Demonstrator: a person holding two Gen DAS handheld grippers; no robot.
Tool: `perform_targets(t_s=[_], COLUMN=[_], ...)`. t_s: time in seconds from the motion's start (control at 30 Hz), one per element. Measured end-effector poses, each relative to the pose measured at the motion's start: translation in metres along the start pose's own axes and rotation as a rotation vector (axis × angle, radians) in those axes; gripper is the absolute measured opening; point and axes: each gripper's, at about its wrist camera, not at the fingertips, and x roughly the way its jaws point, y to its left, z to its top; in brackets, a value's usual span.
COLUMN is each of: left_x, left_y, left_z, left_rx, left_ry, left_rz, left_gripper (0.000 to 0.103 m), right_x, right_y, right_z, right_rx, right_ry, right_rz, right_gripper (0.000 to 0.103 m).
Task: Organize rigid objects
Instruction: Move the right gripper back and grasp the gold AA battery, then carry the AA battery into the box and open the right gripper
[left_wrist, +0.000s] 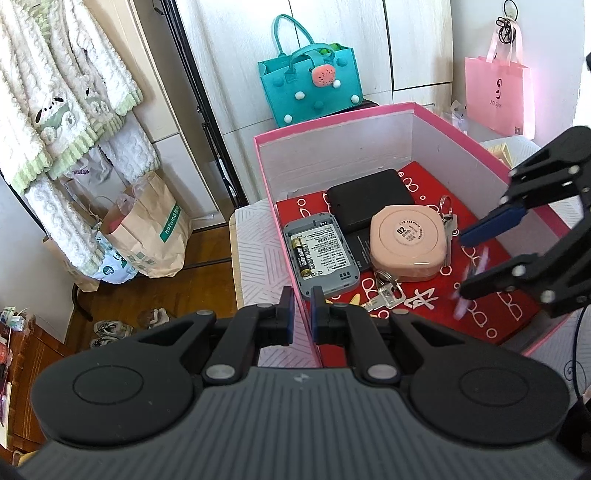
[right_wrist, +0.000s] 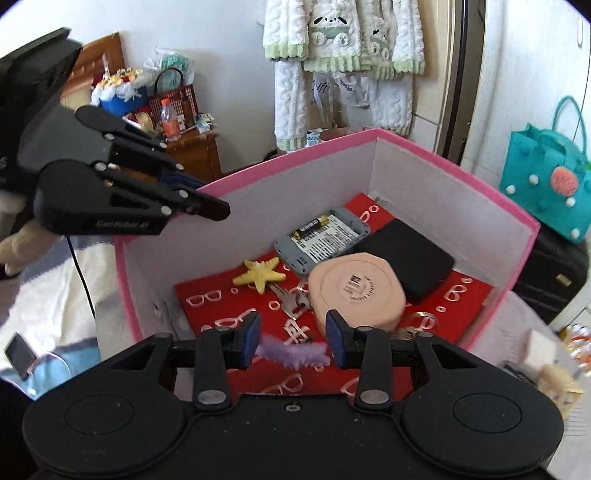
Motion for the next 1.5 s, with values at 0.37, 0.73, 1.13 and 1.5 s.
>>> perform_targets(t_s=[0.37,0.73,1.13,1.5], left_x=[0.000,0.000,-0.003,-0.007], left_y=[0.007,0.004,-0.004,-0.005], left_z=[0.001,0.002,0.001,0.004], left_rx=[-0.067,-0.102,-0.057,-0.039], left_ry=[0.007,0.014,0.020,0.008], left_rz=[-0.022,0.001,0.038,0.045], left_gripper=[0.008,0.008,0.008,0.008], right_x=[-0.092,-0.098,-0.042,-0.035], right_y=[-0.025,-0.089,-0.124,-0.112], right_z=[-0.042,-0.131,-0.165,-0.160], right_rx=[0.158,0.456,0.573,0.464], right_ry=[-0.227,-0.254,-0.212,-0.158], right_rz=[-0.065,-0.361,-0.472,-0.526], right_gripper=[0.054,0.061,0.037,0.012])
